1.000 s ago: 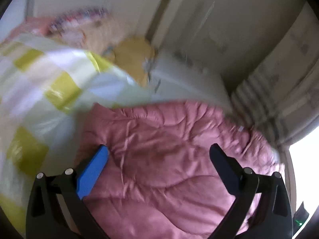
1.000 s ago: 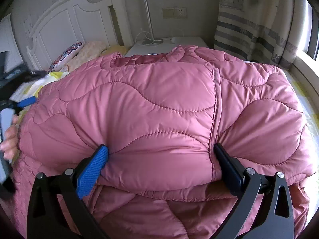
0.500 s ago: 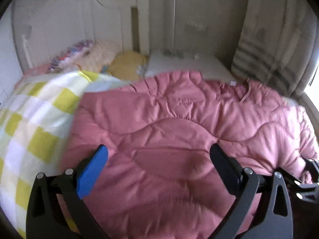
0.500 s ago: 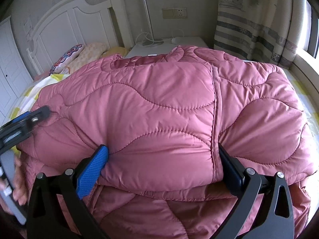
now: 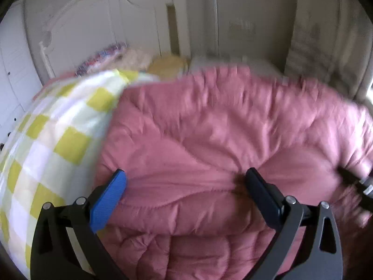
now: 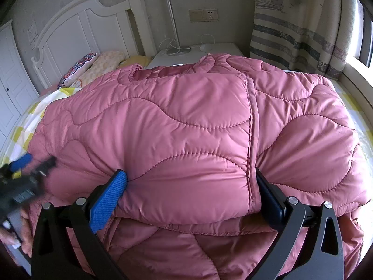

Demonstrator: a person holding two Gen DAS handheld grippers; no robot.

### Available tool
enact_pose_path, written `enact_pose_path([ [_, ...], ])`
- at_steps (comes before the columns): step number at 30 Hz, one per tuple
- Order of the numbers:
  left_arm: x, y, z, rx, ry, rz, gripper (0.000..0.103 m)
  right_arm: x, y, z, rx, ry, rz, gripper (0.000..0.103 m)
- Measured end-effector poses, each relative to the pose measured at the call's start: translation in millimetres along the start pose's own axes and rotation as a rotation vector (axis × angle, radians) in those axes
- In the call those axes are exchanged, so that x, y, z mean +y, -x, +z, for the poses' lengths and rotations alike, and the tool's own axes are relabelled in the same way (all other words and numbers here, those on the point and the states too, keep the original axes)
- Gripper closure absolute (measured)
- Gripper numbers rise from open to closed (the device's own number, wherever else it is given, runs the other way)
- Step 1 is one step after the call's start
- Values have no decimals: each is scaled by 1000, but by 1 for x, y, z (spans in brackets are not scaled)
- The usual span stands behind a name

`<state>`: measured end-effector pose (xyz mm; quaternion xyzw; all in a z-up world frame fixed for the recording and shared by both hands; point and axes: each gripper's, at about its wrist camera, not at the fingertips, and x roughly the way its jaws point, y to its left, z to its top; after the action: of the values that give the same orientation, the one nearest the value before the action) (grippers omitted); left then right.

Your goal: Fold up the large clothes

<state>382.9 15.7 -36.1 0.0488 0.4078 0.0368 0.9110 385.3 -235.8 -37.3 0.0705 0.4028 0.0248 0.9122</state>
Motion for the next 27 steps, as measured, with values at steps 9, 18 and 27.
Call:
enact_pose_path([
  [9,-51,24,48,-92,-123,-23,2,0,0,0,0,0,0,4],
  [18,-61,-6,40,-46,-146,-38,2,-4,-1,0,-2,-13,11,4],
  [27,37,20,-28,-1,134,-34,2,-6,0,0,-7,-18,19,4],
])
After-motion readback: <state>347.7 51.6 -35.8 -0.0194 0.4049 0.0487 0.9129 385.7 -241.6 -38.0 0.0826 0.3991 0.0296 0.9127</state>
